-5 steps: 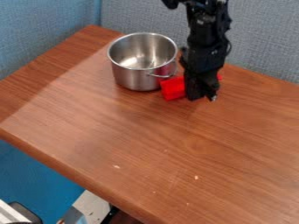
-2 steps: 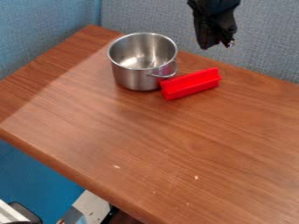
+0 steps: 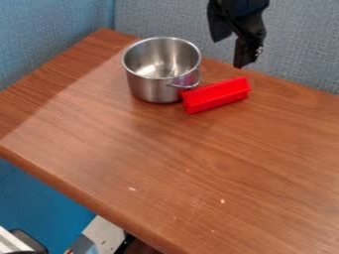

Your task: Put the red object in the metal pot

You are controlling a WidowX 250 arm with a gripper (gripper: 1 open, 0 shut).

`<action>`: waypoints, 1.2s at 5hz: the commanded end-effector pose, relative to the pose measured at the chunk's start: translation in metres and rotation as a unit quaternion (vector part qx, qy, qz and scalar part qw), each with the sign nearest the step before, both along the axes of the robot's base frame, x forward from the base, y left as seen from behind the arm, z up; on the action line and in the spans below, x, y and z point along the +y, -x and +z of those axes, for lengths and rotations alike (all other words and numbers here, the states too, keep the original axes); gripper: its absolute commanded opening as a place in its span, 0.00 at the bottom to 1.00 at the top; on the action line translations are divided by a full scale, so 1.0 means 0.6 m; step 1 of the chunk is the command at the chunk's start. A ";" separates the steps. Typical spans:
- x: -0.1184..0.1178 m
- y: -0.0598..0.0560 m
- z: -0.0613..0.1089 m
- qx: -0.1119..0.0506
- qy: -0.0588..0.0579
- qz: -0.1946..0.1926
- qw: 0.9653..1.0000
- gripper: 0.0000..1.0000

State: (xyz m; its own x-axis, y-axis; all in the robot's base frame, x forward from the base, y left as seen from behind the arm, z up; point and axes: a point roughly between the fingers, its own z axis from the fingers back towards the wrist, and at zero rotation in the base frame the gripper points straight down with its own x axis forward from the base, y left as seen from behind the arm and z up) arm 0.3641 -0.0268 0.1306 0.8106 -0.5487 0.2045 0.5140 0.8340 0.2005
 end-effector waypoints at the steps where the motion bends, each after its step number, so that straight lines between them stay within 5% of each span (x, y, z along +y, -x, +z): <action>1: 0.015 0.001 0.007 -0.010 -0.002 0.005 1.000 1.00; 4: 0.021 -0.011 -0.078 0.032 0.006 -0.007 0.999 1.00; 6: 0.032 -0.039 -0.086 0.033 0.005 0.005 0.999 1.00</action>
State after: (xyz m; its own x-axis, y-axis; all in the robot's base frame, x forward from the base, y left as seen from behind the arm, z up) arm 0.3798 -0.0133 0.0598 0.8298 -0.5474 0.1086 0.5353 0.8357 0.1225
